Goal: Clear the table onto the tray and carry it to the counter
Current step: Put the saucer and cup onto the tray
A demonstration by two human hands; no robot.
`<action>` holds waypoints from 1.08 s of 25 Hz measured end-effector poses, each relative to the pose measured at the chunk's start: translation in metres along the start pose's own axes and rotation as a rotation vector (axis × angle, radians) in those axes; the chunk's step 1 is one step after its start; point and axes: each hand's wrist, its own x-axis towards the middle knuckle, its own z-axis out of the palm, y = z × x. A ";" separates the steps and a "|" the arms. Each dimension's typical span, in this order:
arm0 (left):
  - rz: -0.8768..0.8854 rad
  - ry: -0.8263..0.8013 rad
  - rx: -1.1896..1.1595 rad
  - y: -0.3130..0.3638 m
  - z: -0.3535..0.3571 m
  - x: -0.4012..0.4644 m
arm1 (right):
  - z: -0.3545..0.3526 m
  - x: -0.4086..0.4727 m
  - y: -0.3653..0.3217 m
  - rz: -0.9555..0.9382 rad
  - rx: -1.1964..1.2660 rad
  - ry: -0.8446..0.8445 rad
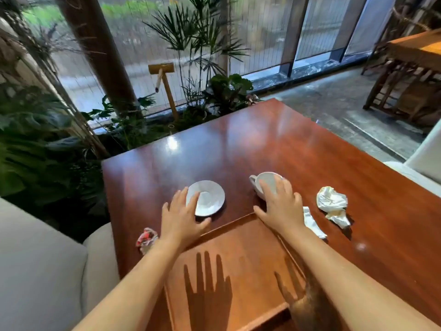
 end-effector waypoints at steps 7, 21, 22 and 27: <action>-0.111 -0.330 0.021 -0.013 0.063 0.091 | 0.054 0.071 0.019 0.141 -0.069 -0.215; -0.199 -0.360 -0.055 -0.007 0.077 0.113 | 0.056 0.083 0.020 0.214 0.158 -0.251; -0.216 -0.334 -0.098 -0.005 0.070 0.108 | 0.052 0.077 0.019 0.195 0.203 -0.231; -0.119 -0.219 -0.087 0.010 0.050 0.028 | 0.032 0.024 -0.002 -0.047 0.248 -0.177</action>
